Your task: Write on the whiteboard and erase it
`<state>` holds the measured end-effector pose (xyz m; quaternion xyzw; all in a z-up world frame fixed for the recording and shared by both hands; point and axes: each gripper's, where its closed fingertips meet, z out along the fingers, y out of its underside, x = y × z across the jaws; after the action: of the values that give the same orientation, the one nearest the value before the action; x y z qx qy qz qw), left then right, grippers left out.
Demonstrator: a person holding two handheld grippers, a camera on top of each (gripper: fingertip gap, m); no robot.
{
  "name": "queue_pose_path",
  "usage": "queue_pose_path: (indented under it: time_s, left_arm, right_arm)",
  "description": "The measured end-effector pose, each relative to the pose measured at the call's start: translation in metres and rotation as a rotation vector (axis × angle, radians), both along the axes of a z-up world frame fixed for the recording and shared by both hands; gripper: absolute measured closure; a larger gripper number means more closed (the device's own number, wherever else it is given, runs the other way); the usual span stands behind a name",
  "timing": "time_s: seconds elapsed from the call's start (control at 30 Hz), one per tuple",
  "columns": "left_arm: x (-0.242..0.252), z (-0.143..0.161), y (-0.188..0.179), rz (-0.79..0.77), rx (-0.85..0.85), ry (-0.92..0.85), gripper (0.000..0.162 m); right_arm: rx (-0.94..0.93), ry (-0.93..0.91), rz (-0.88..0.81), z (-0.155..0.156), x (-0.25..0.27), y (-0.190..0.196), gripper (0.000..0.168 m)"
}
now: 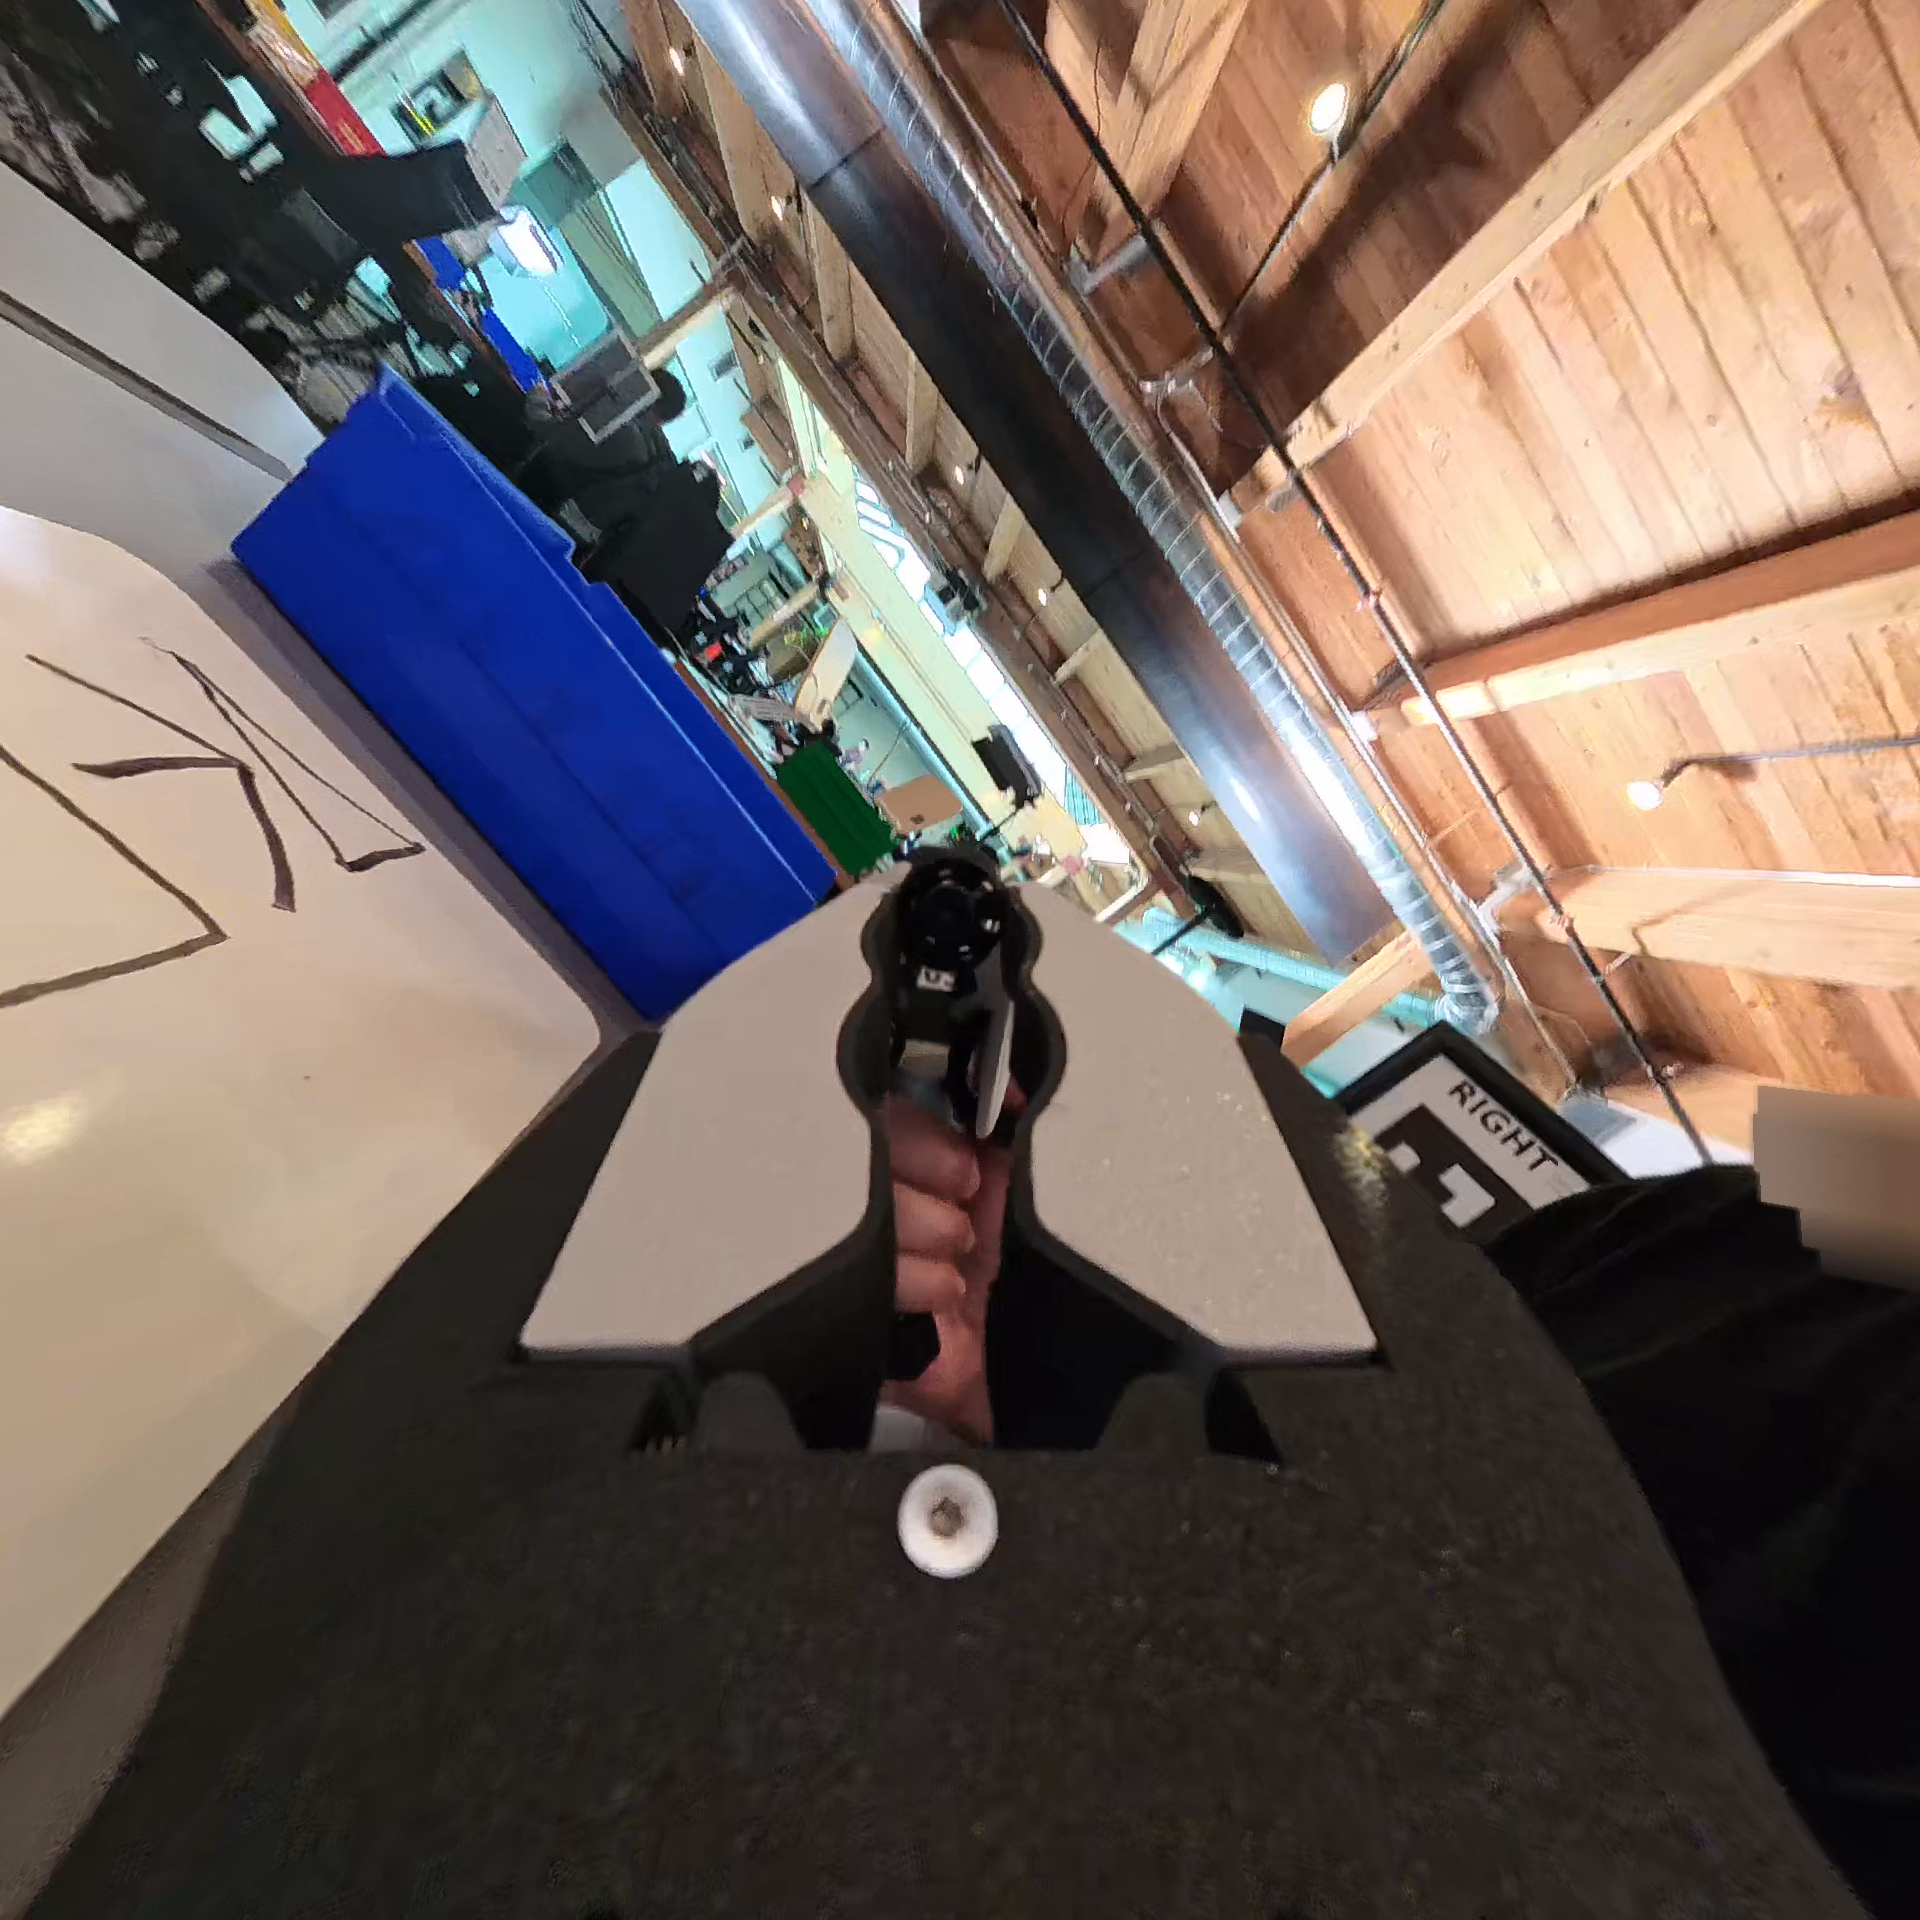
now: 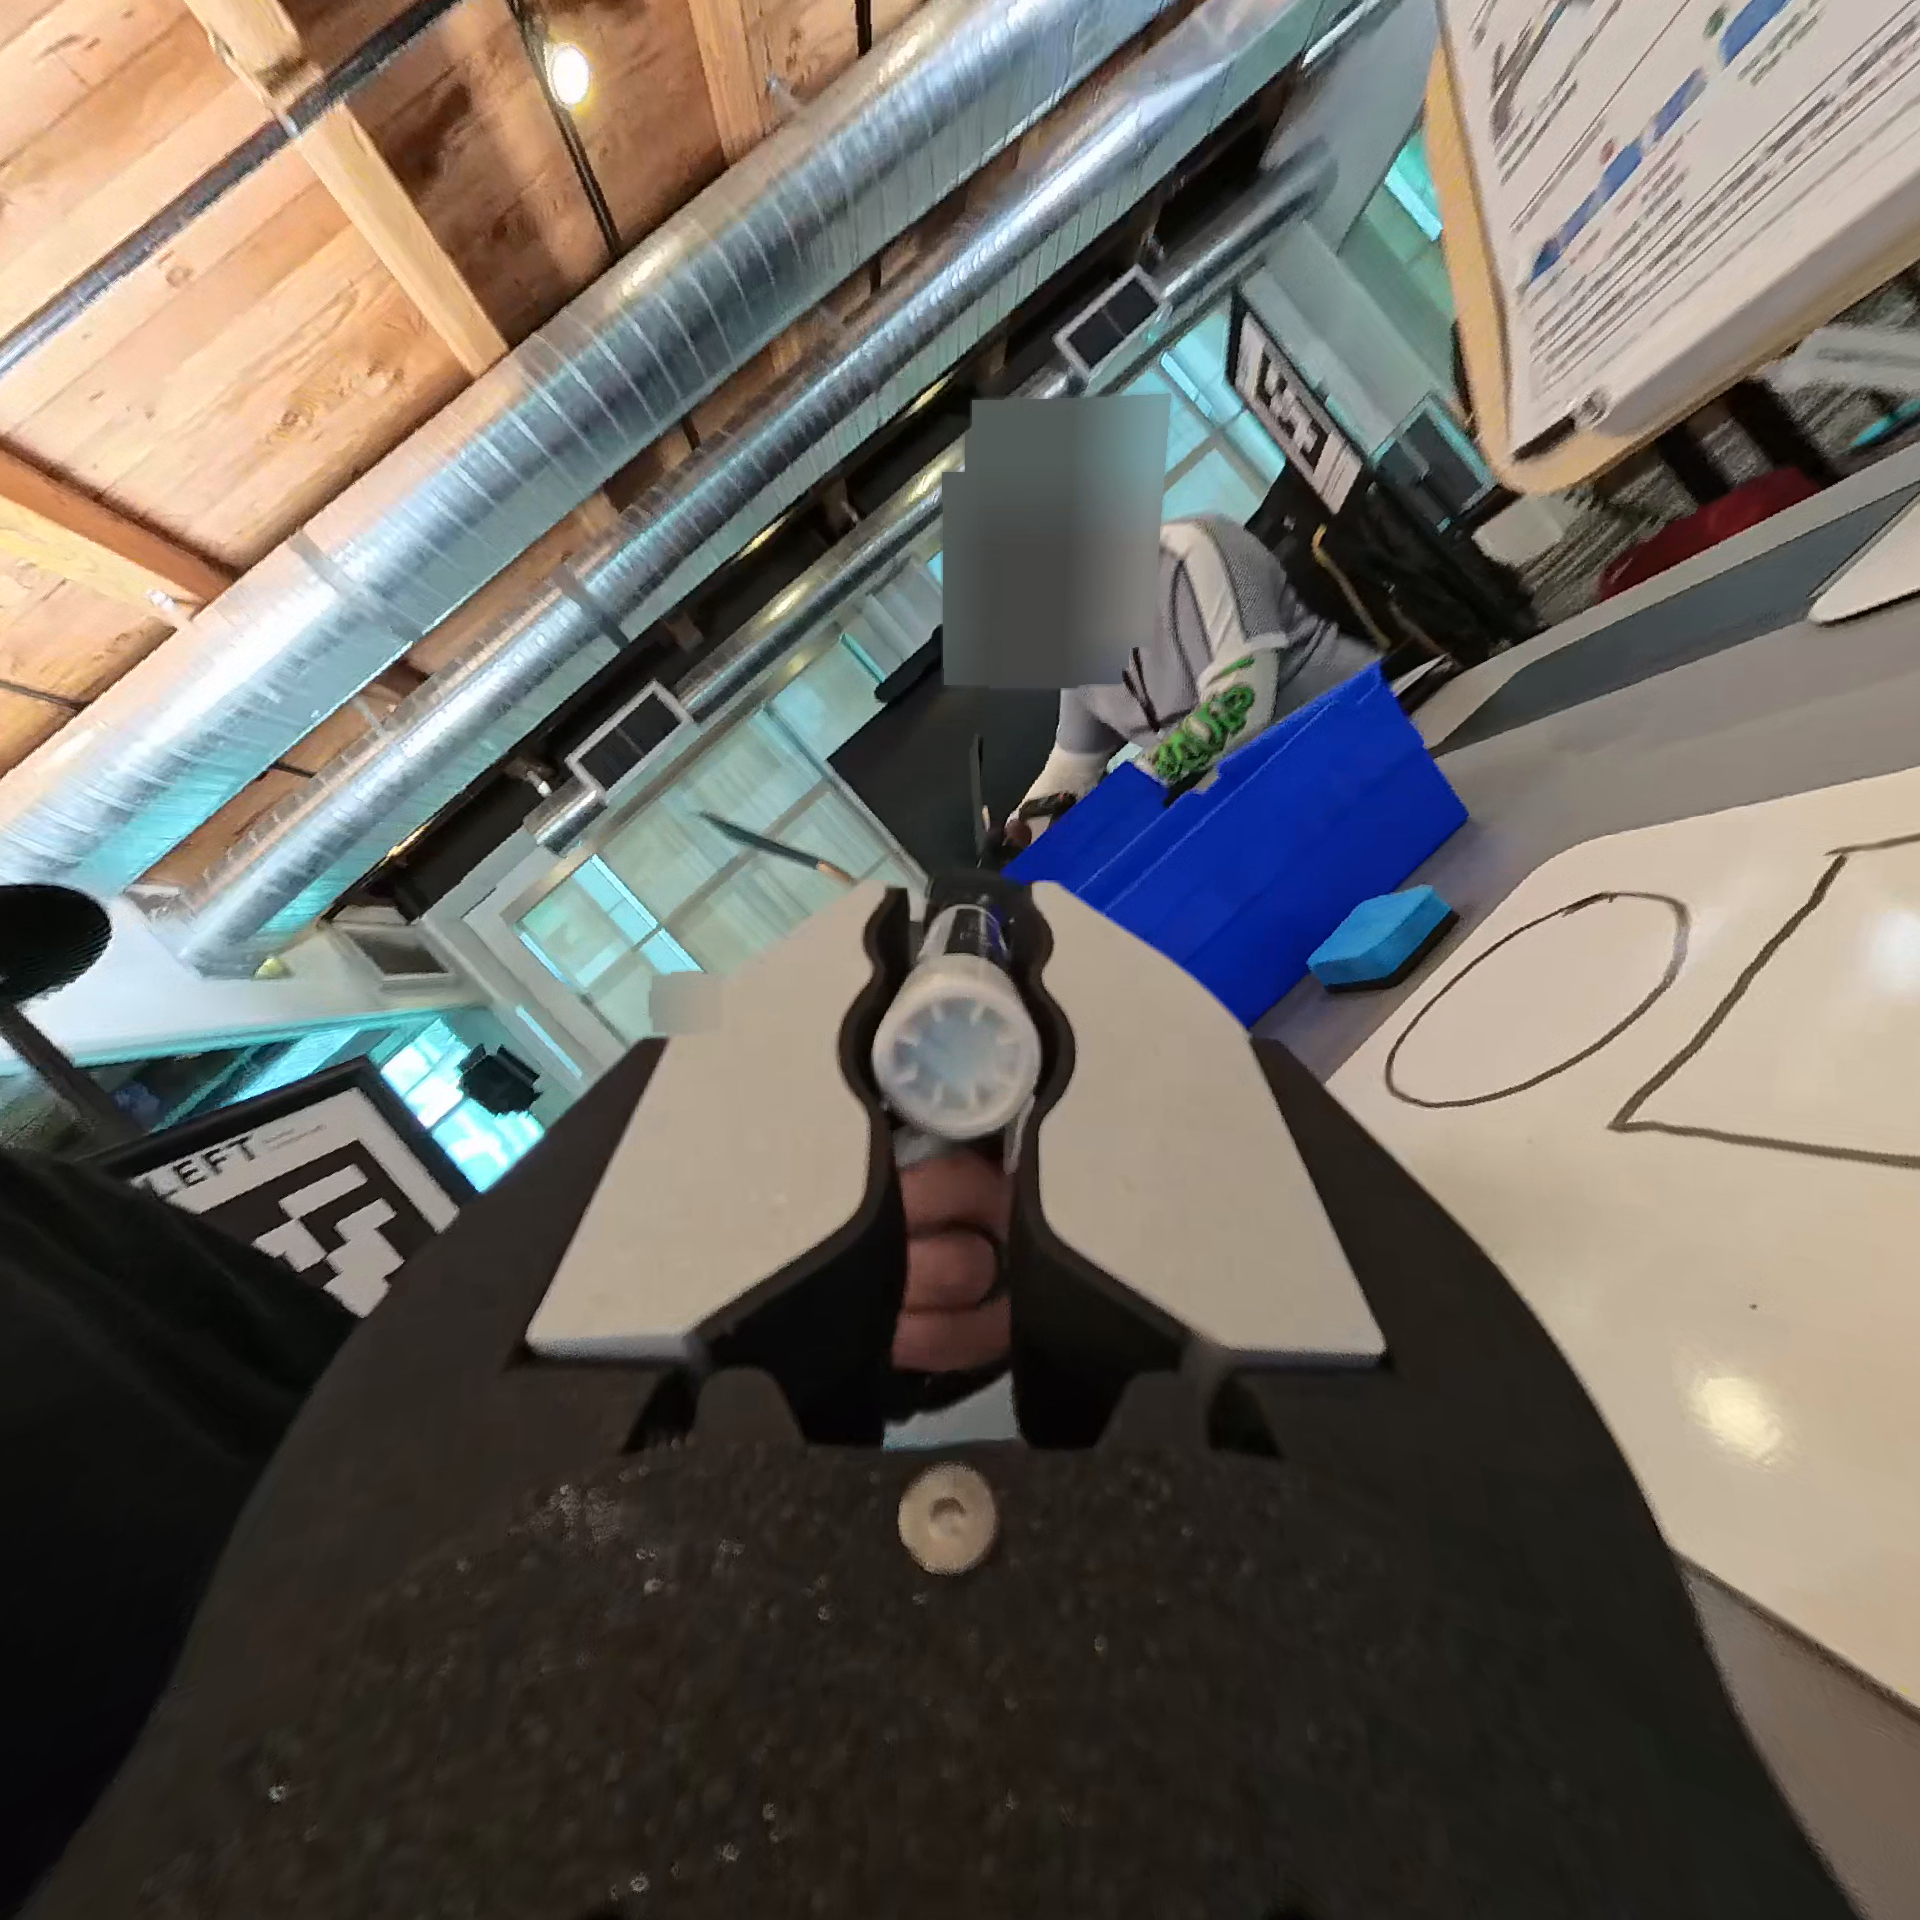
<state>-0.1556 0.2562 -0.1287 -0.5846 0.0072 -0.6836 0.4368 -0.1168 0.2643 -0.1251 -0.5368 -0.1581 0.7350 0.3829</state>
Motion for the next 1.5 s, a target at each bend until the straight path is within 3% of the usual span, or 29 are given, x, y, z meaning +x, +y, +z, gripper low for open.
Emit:
queue_pose_path:
  time_s: [0.2,1.07,1.13,1.3,1.5]
  left_arm:
    - [0.001,-0.002,0.003,0.029,-0.003,0.0,0.143]
    - [0.008,-0.016,-0.008,-0.123,0.021,0.163,0.144]
    - [0.006,-0.015,-0.006,-0.13,0.013,0.15,0.144]
    - [0.005,-0.011,-0.008,-0.139,0.079,0.309,0.143]
    - [-0.012,-0.004,-0.009,-0.119,0.093,0.276,0.125]
  right_arm:
    - [0.011,0.001,-0.052,-0.003,0.0,0.0,0.149]
    - [-0.013,-0.046,0.072,-0.013,0.0,-0.001,0.148]
    - [-0.038,-0.028,0.068,-0.013,-0.001,0.001,0.148]
    - [-0.158,0.102,0.107,-0.01,-0.001,0.007,0.148]
    - [-0.244,0.167,0.132,-0.016,0.0,0.011,0.149]
